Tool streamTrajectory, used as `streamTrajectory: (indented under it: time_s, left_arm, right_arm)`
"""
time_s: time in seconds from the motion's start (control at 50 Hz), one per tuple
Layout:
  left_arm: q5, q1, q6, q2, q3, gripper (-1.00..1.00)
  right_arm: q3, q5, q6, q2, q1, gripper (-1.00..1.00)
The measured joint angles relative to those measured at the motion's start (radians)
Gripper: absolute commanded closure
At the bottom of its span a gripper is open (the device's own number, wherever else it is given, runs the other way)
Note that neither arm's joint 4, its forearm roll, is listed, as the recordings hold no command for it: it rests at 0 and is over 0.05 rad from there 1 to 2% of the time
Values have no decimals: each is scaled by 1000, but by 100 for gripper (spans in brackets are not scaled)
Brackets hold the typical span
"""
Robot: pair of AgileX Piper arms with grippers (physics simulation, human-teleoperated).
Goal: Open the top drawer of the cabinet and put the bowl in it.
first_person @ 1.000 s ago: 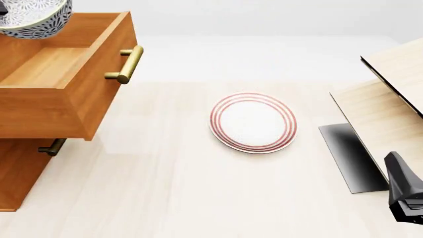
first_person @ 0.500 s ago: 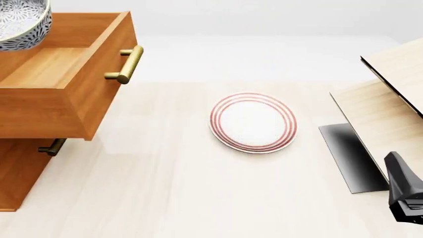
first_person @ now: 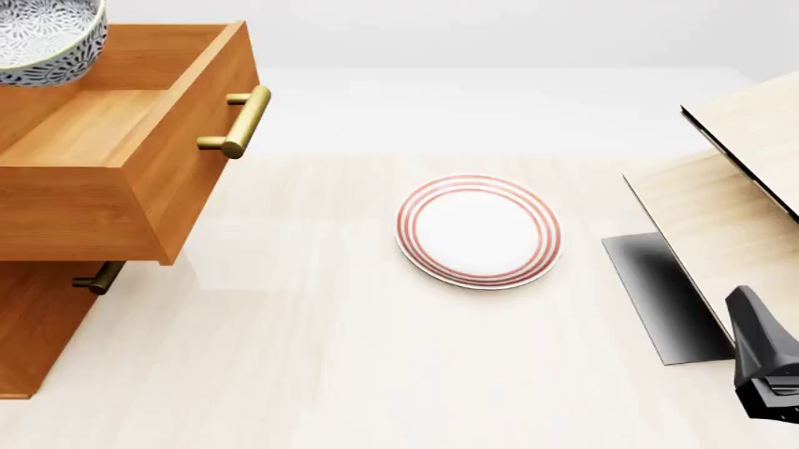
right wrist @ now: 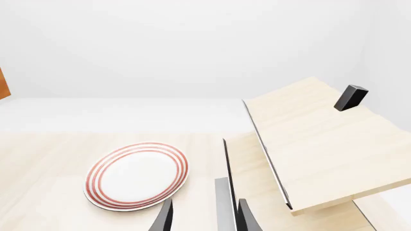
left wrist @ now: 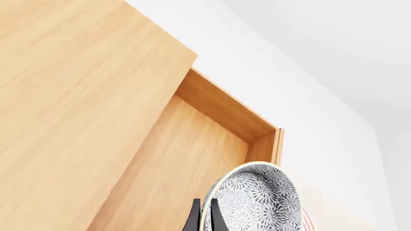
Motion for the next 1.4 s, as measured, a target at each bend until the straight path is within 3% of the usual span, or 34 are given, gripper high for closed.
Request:
streamTrajectory:
  time_s: [1.4]
  left_arm:
    - [-157, 20, -3, 227, 33, 100]
  right_arm:
    - [0, 0, 0, 0, 0, -100]
